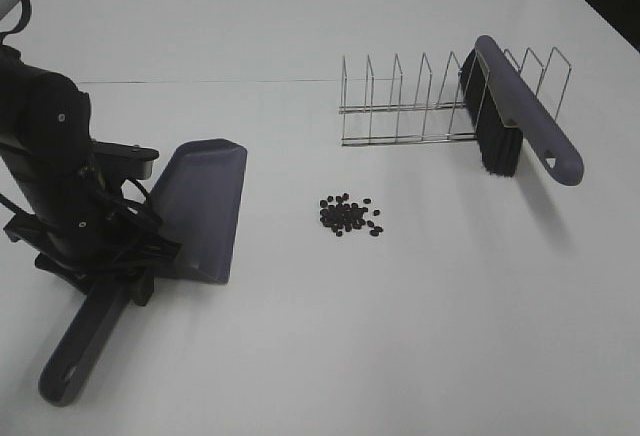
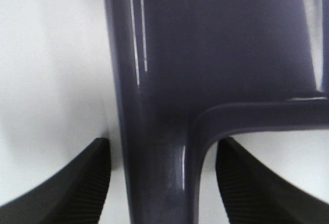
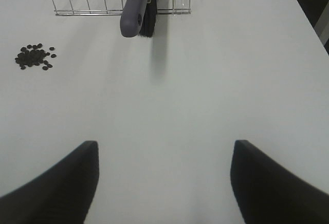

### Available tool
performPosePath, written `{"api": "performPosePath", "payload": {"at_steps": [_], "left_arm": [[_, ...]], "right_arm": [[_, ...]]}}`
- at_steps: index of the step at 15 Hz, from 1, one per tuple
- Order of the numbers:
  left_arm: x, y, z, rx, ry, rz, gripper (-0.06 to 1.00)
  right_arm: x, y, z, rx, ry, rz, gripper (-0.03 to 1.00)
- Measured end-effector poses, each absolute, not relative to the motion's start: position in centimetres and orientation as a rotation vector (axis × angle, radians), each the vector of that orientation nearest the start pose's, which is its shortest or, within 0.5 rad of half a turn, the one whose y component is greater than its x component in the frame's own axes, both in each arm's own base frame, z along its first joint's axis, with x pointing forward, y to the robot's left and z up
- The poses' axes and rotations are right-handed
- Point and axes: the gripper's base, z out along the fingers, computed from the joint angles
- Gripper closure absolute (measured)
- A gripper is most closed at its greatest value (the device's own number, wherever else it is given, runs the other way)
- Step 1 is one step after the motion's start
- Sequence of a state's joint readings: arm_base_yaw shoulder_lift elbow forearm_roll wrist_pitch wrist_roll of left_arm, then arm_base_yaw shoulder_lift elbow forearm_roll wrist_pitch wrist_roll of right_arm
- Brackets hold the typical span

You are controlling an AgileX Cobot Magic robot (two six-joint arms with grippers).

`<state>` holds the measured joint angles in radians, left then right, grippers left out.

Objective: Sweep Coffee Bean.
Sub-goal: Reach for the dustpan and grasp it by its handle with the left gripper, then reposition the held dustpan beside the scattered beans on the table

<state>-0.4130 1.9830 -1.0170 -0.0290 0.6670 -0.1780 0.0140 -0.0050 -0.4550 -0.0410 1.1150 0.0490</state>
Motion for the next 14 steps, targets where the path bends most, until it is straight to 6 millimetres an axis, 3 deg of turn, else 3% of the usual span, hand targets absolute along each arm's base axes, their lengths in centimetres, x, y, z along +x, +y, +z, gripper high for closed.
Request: {"api": "performPosePath", "payload": {"at_steps": [2, 3, 14], "left_arm": [[29.94, -13.30, 9.63, 0.331, 3.105, -0.039, 0.60], [29.95, -13.29, 9.63, 0.337, 3.104, -0.037, 0.63], [30.12, -13.38, 9.73, 0.367, 3.073, -0.022, 0.63]], "right_arm": [[-0.32, -0.34, 26.05, 0.040, 2.137, -0.013, 0.34], [-0.32, -0.34, 26.05, 0.040, 2.137, -0.013, 0.34], [-0.32, -0.34, 26.05, 0.040, 2.137, -0.013, 0.34]]}}
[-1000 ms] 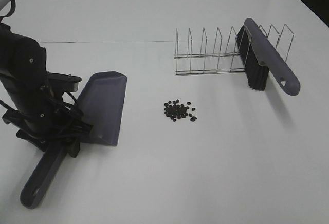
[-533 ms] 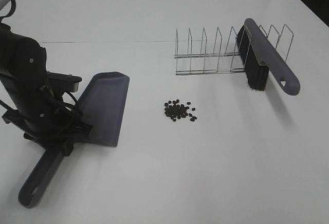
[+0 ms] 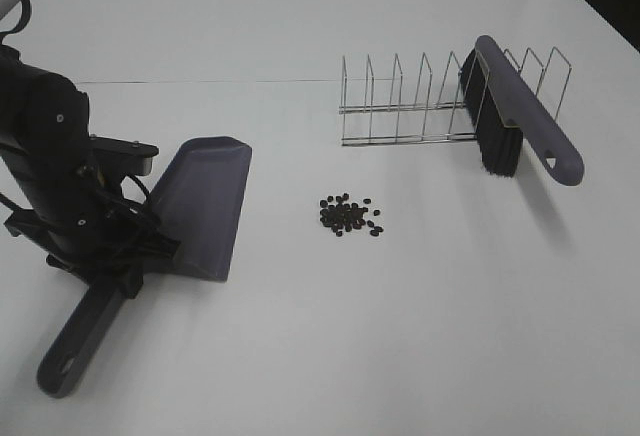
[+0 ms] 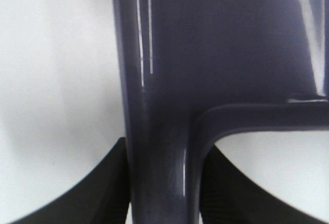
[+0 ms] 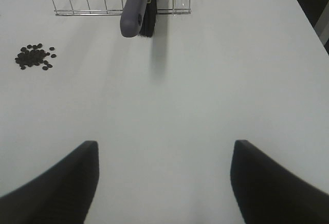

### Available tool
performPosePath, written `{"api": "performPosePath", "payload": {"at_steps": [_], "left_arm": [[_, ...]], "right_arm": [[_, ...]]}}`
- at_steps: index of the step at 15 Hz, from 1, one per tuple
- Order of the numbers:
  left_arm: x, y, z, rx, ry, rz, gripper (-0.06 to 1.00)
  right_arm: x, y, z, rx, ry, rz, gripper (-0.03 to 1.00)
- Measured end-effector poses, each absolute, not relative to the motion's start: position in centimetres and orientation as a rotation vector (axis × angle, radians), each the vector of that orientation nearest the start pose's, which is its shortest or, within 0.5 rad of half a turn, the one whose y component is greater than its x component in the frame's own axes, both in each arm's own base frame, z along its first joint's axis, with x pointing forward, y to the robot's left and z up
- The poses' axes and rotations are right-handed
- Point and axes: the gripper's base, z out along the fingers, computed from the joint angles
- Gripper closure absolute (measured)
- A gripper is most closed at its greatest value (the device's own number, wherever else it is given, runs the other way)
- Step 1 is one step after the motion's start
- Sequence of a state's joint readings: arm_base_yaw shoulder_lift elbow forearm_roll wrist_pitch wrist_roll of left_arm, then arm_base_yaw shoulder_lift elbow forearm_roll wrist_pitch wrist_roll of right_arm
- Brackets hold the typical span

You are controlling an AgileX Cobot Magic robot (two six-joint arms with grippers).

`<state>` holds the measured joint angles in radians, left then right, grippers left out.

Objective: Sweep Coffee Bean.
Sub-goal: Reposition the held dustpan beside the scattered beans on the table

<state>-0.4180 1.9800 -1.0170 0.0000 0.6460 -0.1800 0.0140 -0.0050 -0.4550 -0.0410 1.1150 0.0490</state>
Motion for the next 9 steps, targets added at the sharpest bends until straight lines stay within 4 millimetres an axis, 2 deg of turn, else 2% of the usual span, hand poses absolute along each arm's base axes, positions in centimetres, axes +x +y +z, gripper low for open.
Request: {"api": "performPosePath", "payload": {"at_steps": [3, 5, 9], "left_arm": [[29.1, -15.3, 9.8, 0.460, 3.072, -0.019, 0.63], [28.8, -15.9, 9.8, 0.456, 3.067, -0.024, 0.63], [28.8, -16.0, 9.8, 0.426, 3.066, -0.027, 0.63]], "right_arm": [[-0.3, -0.3, 26.0, 0.040, 2.137, -0.013, 0.34], [-0.3, -0.3, 26.0, 0.040, 2.137, -0.013, 0.34], [0.4, -0.3, 26.2, 0.036, 2.184, -0.018, 0.34]]}}
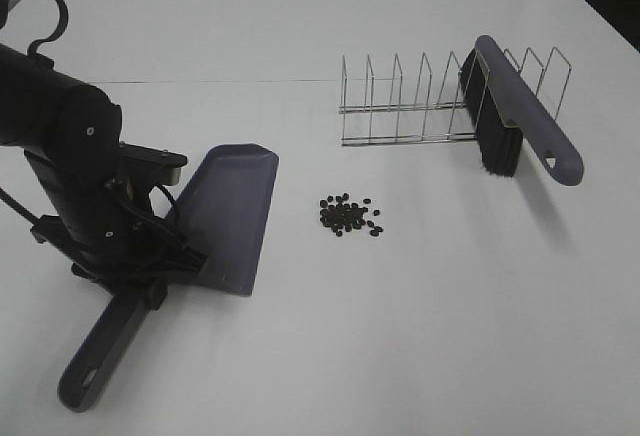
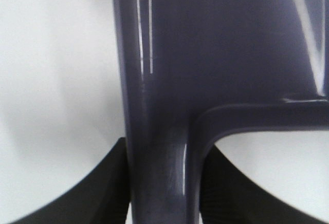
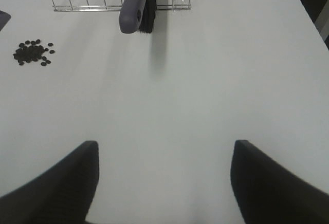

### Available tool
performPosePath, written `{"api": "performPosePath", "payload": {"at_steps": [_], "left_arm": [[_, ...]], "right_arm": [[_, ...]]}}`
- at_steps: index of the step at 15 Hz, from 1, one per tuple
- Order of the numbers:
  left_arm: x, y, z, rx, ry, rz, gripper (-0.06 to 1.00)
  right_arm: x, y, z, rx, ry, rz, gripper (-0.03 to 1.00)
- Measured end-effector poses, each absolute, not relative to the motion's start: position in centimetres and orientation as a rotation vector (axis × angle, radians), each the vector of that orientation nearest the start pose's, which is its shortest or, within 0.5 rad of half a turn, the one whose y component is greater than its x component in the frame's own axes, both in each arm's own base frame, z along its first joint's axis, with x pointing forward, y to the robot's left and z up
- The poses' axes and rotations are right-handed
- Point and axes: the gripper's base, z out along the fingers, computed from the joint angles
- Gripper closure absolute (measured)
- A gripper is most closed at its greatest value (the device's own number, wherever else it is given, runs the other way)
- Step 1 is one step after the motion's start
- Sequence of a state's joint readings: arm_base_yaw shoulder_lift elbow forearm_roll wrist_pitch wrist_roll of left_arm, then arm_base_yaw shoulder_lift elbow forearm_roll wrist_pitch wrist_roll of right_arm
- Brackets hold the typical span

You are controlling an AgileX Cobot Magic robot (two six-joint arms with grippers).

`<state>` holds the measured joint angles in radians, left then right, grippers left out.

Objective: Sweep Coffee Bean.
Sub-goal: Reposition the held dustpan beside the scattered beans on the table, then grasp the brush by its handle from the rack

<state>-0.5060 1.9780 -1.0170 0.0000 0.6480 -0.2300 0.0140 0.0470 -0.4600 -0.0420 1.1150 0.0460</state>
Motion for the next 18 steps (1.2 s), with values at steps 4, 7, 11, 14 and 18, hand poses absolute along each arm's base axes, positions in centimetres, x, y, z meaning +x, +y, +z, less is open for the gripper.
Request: {"api": "performPosePath", "payload": {"at_steps": [4, 7, 11, 14, 18], "left_arm": [[28.8, -16.0, 9.8, 0.424, 3.066, -0.028, 0.63], [28.8, -16.0, 9.8, 0.424, 3.066, -0.028, 0.63], [28.6, -15.8, 9.8, 0.428, 3.094, -0.011, 0.63], [28.6, -15.8, 9.8, 0.428, 3.094, -0.011, 0.63], [28.6, -15.9, 9.8, 0.422, 3.097, -0.015, 0.63]], "right_arm": [[4.2, 0.1, 30.2, 0.052, 2.332, 0.036, 0.20], [9.4, 0.0, 34.5, 0.117, 2.407, 0.039, 0.11], [16.9, 0.4, 36.3, 0.070, 2.561, 0.061, 0.11], [25.1, 1.0, 35.9, 0.046, 2.730, 0.112, 0.11], [35.2, 1.1, 33.1, 0.049, 2.805, 0.117, 0.11]]}}
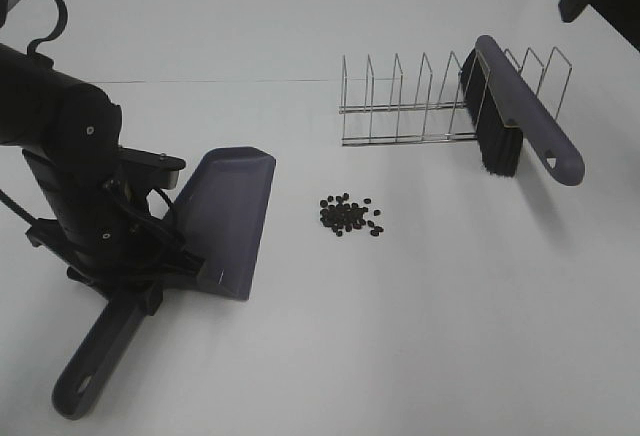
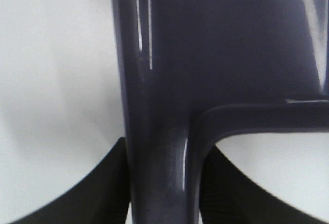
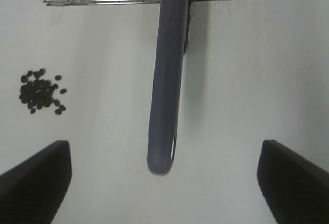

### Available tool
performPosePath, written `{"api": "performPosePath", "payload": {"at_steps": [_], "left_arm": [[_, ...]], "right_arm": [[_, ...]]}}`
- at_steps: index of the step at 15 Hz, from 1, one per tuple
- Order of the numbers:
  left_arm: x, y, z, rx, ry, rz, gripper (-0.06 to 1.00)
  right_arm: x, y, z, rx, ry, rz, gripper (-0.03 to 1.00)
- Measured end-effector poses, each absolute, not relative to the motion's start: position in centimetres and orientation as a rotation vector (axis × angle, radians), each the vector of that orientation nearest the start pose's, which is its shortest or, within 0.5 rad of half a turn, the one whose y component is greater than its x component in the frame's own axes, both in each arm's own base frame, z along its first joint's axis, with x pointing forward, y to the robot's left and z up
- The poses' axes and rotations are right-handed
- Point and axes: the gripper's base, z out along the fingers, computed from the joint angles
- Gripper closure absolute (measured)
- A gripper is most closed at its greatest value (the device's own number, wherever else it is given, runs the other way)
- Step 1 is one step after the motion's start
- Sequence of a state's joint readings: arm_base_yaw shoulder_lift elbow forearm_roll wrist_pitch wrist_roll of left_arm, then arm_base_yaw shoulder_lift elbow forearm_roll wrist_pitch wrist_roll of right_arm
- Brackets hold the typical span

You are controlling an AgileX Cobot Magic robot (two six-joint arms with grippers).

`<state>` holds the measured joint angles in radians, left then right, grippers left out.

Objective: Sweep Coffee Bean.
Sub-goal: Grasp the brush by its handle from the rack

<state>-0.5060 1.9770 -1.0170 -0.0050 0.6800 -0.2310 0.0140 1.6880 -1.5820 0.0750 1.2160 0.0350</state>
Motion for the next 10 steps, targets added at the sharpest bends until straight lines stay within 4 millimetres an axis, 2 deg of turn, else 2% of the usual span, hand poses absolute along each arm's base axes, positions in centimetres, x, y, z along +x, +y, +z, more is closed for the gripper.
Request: {"api": "performPosePath", "payload": {"at_steps": [2, 4, 8, 10], "left_arm": [[28.5, -15.9, 9.8, 0.419, 3.100, -0.016, 0.63], [28.5, -15.9, 9.8, 0.419, 3.100, -0.016, 0.63], [28.5, -15.8, 10.0, 0.414, 3.107, -0.013, 0.63], [28.4, -15.7, 10.2, 0.393, 3.113, -0.002, 0.63]], "right_arm": [[39.5, 1.2, 29.9, 0.016, 2.859, 0.117, 0.11], [42.4, 1.5, 26.1, -0.041, 2.922, 0.150, 0.11], [46.7, 2.1, 19.3, -0.051, 3.008, 0.234, 0.11], [47.3, 2.1, 18.2, -0.048, 3.019, 0.241, 0.11]]}}
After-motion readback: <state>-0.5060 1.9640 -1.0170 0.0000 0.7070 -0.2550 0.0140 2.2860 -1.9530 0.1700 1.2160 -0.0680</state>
